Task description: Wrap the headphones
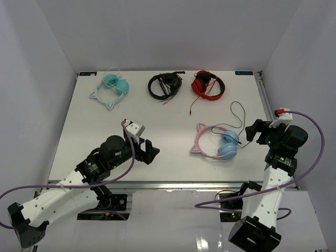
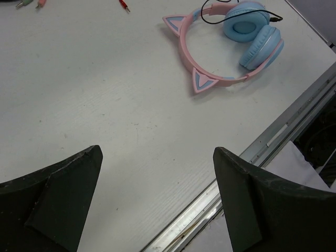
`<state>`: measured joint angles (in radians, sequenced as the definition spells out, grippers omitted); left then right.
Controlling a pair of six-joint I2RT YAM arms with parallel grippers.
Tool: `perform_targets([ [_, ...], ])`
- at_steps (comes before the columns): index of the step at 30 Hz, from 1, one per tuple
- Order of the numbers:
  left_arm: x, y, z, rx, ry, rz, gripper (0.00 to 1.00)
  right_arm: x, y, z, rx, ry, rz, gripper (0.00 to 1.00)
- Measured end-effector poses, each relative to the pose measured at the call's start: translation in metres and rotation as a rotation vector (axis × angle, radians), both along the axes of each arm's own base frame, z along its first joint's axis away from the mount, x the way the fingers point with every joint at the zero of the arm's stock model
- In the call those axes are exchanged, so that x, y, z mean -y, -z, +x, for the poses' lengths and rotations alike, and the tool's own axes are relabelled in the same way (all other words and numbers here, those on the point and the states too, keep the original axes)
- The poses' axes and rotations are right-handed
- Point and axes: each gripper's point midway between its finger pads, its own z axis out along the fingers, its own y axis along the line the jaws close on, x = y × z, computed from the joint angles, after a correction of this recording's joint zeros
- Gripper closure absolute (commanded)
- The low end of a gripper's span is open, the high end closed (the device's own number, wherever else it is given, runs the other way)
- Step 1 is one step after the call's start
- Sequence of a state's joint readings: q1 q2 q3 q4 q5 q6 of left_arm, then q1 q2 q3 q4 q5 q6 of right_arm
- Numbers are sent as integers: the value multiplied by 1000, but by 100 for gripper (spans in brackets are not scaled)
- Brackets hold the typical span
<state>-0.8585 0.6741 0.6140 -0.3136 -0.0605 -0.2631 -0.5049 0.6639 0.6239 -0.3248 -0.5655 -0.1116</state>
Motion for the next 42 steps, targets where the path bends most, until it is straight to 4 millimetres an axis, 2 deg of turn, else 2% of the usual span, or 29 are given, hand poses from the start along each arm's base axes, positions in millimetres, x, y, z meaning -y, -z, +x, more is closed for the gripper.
perform_targets([
  [2, 5, 5, 1, -21, 9, 2, 2, -9, 6, -2, -5, -104, -43, 10],
  [5, 18, 17, 1, -107, 15, -16, 3, -39, 24, -16, -14, -379, -97, 10],
  [7, 36, 24, -1, -200, 48, -42, 7, -58, 33, -25, -7, -524, -69, 10],
  [9, 61, 19, 6, -273, 77, -56, 11, -70, 37, -30, 5, -612, -19, 7],
  [13, 127, 20, 48, -385, 109, -13, 14, -79, 44, -30, 3, -686, 81, 1],
  [15, 160, 34, 73, -424, 118, 18, 16, -79, 49, -28, -15, -692, 114, 5],
  [17, 181, 60, 89, -470, 121, 61, 17, -77, 54, -27, -31, -687, 136, 6],
  [21, 197, 122, 103, -565, 112, 181, 24, -73, 52, -23, -34, -660, 132, 4],
  [25, 206, 164, 113, -614, 101, 276, 30, -67, 43, -17, -1, -627, 86, 3],
  [28, 222, 162, 125, -584, 112, 279, 40, -66, 36, -14, 21, -616, 70, 3],
  [32, 236, 165, 126, -560, 128, 290, 58, -65, 35, -13, 17, -607, 82, 3],
  [34, 238, 172, 124, -556, 121, 310, 65, -65, 35, -13, 13, -603, 89, 3],
  [37, 237, 174, 123, -543, 97, 330, 84, -65, 35, -13, 11, -601, 93, 3],
  [41, 233, 176, 125, -515, 50, 346, 94, -67, 33, -14, 23, -614, 96, 2],
  [42, 231, 176, 125, -504, 41, 352, 99, -69, 32, -15, 37, -628, 88, 2],
])
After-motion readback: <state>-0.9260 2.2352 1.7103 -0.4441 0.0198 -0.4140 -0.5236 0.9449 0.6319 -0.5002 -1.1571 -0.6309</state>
